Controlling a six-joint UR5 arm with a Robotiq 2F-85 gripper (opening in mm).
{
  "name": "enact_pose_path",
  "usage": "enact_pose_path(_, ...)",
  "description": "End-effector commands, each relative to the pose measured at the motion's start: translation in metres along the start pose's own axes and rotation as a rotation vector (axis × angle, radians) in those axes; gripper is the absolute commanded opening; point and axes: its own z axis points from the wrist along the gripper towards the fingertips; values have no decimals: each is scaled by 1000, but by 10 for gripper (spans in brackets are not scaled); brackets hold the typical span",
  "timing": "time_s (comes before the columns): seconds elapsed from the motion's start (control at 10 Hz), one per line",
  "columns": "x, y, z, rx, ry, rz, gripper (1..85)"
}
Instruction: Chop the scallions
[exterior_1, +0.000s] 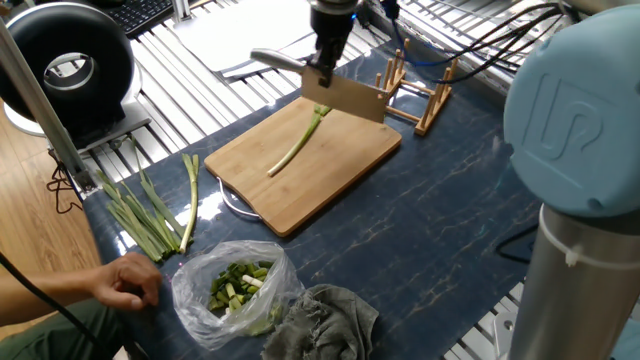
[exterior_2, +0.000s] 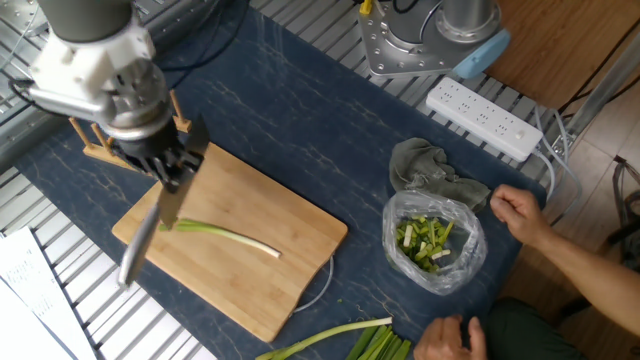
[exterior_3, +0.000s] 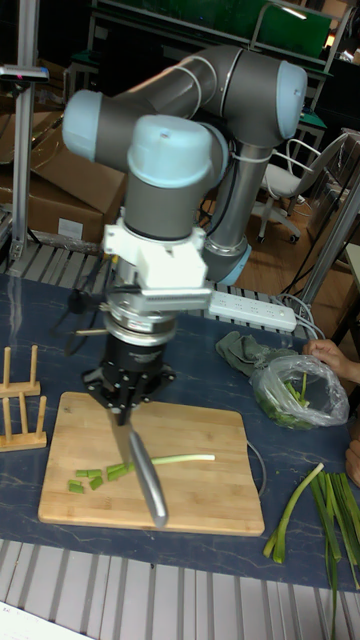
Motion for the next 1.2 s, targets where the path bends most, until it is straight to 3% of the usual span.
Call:
enact_pose_path(0.0, -21, 17, 6, -2, -12, -6, 17)
enact_pose_path(0.2, -19, 13, 13, -2, 2, -23, 17)
enact_pose_path(0.6, 5, -2, 24, 40, 100, -13, 17)
enact_pose_path(1.1, 10, -4, 37, 16, 78, 5, 17)
